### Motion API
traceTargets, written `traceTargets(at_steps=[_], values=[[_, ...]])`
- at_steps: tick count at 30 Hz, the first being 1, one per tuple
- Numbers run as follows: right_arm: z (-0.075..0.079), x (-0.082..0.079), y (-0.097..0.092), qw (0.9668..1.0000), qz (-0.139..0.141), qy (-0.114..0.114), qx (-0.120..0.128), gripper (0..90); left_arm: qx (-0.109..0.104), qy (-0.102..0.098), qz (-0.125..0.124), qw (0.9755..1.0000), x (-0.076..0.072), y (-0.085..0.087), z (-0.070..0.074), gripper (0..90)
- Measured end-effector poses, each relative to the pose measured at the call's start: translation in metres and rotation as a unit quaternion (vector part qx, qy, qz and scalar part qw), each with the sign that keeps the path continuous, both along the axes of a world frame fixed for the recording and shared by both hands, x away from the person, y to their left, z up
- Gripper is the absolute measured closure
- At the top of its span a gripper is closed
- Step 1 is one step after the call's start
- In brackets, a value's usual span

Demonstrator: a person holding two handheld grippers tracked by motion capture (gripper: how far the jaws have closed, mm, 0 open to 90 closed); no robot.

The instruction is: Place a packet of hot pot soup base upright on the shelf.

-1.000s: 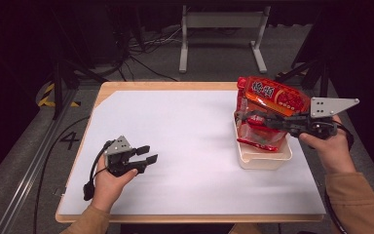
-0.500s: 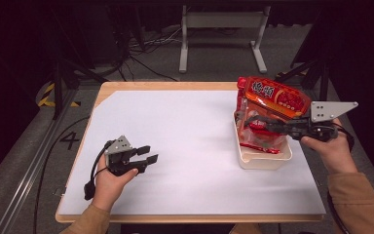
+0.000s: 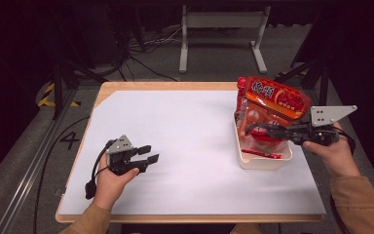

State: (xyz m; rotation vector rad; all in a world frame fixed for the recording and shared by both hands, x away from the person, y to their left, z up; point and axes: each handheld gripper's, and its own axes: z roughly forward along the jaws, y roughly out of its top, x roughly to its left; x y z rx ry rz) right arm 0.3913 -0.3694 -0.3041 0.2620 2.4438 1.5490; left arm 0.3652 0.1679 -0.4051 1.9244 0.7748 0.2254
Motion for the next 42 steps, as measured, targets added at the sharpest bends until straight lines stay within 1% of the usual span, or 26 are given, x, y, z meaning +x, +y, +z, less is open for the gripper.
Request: traceTargets(at_steps=[3,9,21,25,30,33,35,36,38,40,41,42], values=[[-0.002,0.0,-0.001,1.0,0.001,0.005,-0.001,89.8,0.001,-0.001,0.0,1.0,0.0,0.001,0.0,51.3],[-0.008,-0.002,-0.004,0.9998,0.003,0.02,-0.002,89.8,0.0,0.003,0.001,1.0,0.0,0.0,-0.001,51.2],[-0.019,-0.002,-0.006,0.9994,0.001,0.036,-0.001,89.5,0.002,0.002,0.0,1.0,0.001,0.0,-0.001,50.7],[-0.027,-0.003,-0.006,0.999,-0.004,0.044,-0.011,88.1,0.002,0.002,0.003,1.0,0.001,0.001,0.0,50.6],[-0.035,-0.003,-0.008,0.9984,-0.014,0.051,-0.017,85.5,-0.001,0.007,0.005,1.0,0.001,0.002,0.0,50.5],[-0.037,-0.004,-0.009,0.9982,-0.018,0.053,-0.02,85.0,-0.001,0.006,0.007,1.0,0.001,0.002,0.0,50.5],[-0.038,-0.005,-0.009,0.9979,-0.02,0.056,-0.024,83.8,-0.001,0.006,0.006,1.0,0.001,0.002,0.0,50.4],[-0.039,-0.006,-0.009,0.9971,-0.029,0.063,-0.031,80.4,-0.002,0.006,0.005,1.0,0.001,0.002,-0.001,50.3],[-0.04,-0.007,-0.009,0.9967,-0.032,0.065,-0.035,79.6,0.002,0.007,0.003,1.0,0.001,0.001,-0.001,50.3],[-0.041,-0.008,-0.009,0.9962,-0.04,0.073,-0.028,75.5,0.001,0.009,0.004,1.0,0.001,0.0,-0.002,50.1],[-0.041,-0.008,-0.009,0.9959,-0.044,0.076,-0.024,73.8,0.003,0.006,0.004,1.0,0.001,0.0,-0.002,49.9],[-0.041,-0.009,-0.009,0.9957,-0.048,0.075,-0.026,70.3,0.003,0.004,0.003,1.0,0.001,0.0,-0.002,49.9]])
